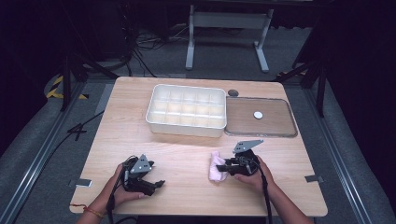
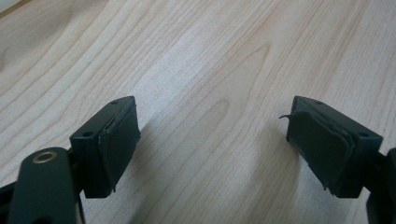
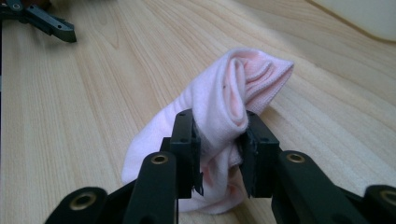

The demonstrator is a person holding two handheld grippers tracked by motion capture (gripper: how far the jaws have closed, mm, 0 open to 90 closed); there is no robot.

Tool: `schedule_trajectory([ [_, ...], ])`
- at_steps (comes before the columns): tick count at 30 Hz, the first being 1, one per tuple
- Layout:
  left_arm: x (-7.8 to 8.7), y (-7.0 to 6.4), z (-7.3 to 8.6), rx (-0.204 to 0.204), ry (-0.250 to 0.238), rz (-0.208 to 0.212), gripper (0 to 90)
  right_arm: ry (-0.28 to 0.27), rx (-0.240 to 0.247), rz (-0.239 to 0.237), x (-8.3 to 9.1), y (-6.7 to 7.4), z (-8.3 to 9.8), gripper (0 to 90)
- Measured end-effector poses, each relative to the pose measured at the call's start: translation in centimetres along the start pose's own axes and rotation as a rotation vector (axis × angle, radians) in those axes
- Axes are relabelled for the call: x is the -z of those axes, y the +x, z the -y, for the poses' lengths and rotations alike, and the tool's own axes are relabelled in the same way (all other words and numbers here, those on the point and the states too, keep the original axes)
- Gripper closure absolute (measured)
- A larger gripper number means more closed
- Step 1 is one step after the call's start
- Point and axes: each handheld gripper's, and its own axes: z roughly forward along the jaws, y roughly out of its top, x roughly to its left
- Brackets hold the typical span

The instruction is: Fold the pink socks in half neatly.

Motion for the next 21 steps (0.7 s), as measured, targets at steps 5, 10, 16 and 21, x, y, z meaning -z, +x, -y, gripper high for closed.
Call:
schedule_trajectory([
  [5, -0.1, -0.1, -0.1, 0.003, 0.002, -0.008, 15.3, -0.008, 0.037, 0.021, 0.3, 0.5, -0.1, 70.5],
  [10, -0.1, -0.1, -0.1, 0.008, 0.002, -0.007, 14.5, -0.021, 0.079, 0.054, 1.1, 1.0, -0.2, 70.6],
  [16, -0.2, -0.1, -0.2, 0.012, 0.007, -0.012, 13.5, -0.043, 0.087, 0.079, 2.0, 0.8, -0.1, 70.7],
  [21, -0.2, -0.1, -0.2, 0.012, 0.008, -0.013, 13.4, -0.056, 0.096, 0.105, 2.7, 0.6, -0.1, 70.7],
])
